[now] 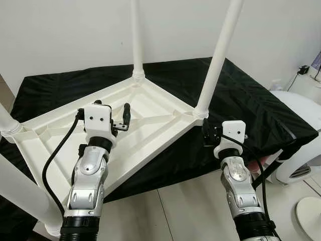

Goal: Building children table

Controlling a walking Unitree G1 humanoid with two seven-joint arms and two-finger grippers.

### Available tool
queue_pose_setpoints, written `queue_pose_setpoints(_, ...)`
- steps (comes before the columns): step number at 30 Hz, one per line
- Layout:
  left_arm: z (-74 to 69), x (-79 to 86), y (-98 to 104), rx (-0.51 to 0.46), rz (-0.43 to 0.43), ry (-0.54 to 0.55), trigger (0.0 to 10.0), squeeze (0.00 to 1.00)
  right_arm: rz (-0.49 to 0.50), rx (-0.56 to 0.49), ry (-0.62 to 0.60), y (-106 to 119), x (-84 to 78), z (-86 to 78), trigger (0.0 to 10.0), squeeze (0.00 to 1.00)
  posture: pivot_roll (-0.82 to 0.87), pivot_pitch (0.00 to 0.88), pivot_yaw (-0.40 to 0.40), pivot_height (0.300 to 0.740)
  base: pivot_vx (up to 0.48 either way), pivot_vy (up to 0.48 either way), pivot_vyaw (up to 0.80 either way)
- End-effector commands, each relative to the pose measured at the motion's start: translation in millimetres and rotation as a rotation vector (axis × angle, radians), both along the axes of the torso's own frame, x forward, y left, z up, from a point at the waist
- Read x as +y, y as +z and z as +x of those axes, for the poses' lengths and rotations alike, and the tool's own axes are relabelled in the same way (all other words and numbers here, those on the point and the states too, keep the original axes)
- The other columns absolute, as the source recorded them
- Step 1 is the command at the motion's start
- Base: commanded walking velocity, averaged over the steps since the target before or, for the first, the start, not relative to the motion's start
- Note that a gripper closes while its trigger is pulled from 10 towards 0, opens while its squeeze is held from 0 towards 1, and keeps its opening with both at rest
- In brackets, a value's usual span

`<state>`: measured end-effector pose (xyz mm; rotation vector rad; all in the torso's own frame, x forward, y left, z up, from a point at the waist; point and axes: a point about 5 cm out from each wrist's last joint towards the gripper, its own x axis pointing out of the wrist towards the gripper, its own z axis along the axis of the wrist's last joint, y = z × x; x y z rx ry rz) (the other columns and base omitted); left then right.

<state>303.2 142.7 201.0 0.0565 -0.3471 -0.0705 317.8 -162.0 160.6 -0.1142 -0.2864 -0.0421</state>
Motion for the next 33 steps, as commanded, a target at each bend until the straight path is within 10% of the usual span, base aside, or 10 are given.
queue_pose_setpoints(1, 1.6, 2.2, -0.1, 0.008, -0.009, 0.019, 10.0, 0.0, -0.002, -0.001, 0.017, 2.1, 2.5, 2.5, 10.0, 0.0, -0.02, 0.031, 0.003, 0.74, 0.0, 0.0, 0.0)
queue_pose_setpoints(33, 8.8, 4.1, -1.0, 0.014, -0.014, 0.039, 10.0, 0.0, -0.055, -0.023, 0.017, 8.0, -0.7, 10.4, 10.0, 0.0, -0.02, 0.0, -0.022, 0.74, 0.0, 0.0, 0.0)
